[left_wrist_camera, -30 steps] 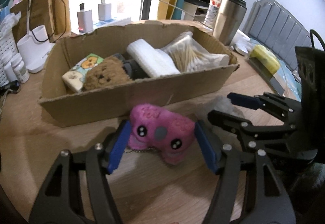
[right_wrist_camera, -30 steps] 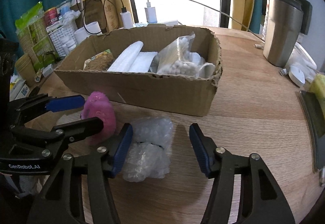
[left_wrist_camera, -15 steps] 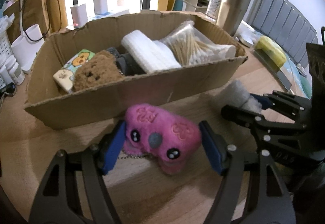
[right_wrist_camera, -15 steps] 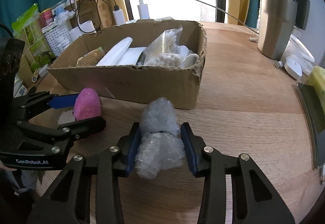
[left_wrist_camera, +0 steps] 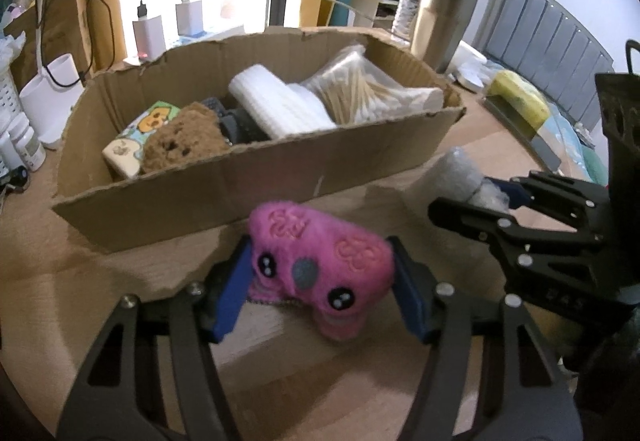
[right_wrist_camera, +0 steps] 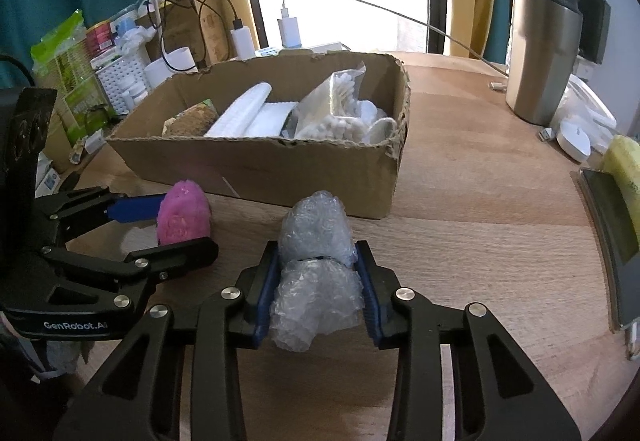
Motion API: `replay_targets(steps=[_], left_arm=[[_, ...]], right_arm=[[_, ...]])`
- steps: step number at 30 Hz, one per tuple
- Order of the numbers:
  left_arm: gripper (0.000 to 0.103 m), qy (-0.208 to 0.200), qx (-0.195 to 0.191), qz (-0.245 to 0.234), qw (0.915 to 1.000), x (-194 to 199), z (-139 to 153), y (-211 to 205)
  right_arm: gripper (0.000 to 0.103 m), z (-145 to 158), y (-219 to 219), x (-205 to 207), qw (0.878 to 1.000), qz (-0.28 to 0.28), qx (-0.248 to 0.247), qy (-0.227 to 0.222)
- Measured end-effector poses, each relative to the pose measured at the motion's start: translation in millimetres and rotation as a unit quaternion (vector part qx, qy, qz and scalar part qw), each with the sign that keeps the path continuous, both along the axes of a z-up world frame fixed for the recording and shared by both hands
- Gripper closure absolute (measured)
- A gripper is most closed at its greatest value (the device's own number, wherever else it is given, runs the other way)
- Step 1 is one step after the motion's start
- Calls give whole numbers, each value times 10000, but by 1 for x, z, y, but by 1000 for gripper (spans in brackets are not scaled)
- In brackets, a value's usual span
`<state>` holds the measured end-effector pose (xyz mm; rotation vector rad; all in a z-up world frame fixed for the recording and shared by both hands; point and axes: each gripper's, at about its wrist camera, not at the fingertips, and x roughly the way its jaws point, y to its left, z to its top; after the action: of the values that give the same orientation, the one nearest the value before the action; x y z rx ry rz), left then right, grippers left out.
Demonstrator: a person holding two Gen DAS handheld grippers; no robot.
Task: Organize soft objects
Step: 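Grasp the pink plush toy with the left tool while the right tool grasps the bubble wrap, then carry the pink plush with the left tool while the right tool carries the bubble wrap over the box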
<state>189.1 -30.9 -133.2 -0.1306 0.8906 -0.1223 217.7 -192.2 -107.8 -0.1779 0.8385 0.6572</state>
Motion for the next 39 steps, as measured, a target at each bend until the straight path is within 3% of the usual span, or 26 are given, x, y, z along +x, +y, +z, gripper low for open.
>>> replay_targets(steps=[23,39], left_arm=[[38,-604,-106,263,9978,-42,40,34],[38,-868,-80,516,9949,-46,61,56]], right_arm=[[65,37,26,-24,9987,328,124,-365],[65,60,53,-26,9959,664,251,-560]])
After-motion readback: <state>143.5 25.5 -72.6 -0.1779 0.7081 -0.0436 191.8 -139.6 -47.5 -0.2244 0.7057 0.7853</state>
